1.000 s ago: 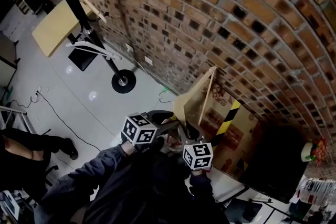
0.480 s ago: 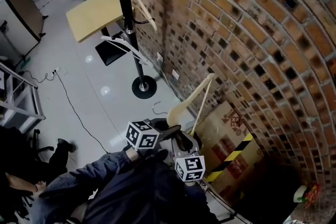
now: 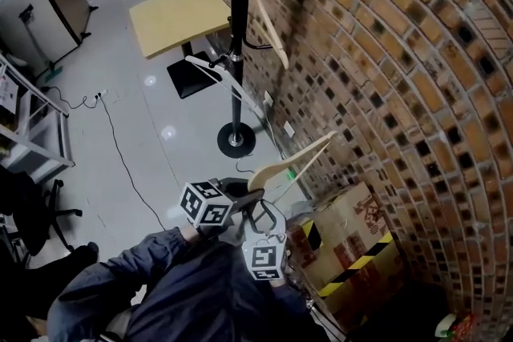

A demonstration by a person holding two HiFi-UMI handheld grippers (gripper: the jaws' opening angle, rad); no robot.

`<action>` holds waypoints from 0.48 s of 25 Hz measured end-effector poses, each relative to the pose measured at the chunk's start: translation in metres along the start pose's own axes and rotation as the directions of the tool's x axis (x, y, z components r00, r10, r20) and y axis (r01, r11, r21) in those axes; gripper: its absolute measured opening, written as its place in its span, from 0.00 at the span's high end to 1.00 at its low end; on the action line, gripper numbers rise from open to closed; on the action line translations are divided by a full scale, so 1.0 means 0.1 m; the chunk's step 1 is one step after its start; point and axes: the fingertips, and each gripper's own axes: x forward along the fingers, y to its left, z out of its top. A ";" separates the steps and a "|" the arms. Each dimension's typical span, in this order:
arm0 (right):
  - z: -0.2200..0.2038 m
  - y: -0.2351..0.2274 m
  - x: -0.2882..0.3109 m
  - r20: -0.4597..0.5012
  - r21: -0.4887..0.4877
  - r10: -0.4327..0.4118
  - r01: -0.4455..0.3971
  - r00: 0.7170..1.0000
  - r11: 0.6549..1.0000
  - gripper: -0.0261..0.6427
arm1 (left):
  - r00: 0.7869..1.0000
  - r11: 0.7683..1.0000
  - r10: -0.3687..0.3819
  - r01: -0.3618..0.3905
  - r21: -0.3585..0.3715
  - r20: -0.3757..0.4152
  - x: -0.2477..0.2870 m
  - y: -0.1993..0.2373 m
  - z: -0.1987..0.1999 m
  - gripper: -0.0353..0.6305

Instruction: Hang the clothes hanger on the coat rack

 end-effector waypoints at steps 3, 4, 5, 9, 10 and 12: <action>0.19 0.12 0.12 0.018 -0.087 0.005 -0.004 1.000 0.996 0.71 | 0.999 0.995 0.017 -0.013 0.099 -0.044 -0.26 0.20 0.16 0.86; 0.25 0.14 0.16 0.019 -0.116 -0.001 0.004 1.000 0.993 0.71 | 0.998 0.989 0.037 -0.028 0.148 -0.059 -0.36 0.29 0.25 0.86; 0.32 0.14 0.20 0.022 -0.134 -0.004 0.007 1.000 0.991 0.71 | 0.996 0.982 0.052 -0.038 0.186 -0.069 -0.46 0.38 0.35 0.86; 0.51 0.11 0.39 0.042 -0.094 0.013 -0.009 0.999 0.996 0.72 | 0.995 0.968 0.022 0.003 0.252 -0.097 -0.91 0.66 0.88 0.86; 0.55 0.09 0.43 0.039 -0.075 0.021 -0.018 0.999 0.997 0.73 | 0.993 0.960 0.013 0.019 0.281 -0.114 -1.04 0.72 1.03 0.86; 0.67 0.02 0.49 0.040 -0.030 0.054 -0.052 0.998 0.998 0.75 | 0.988 0.938 0.002 0.052 0.343 -0.155 -1.28 0.81 1.34 0.86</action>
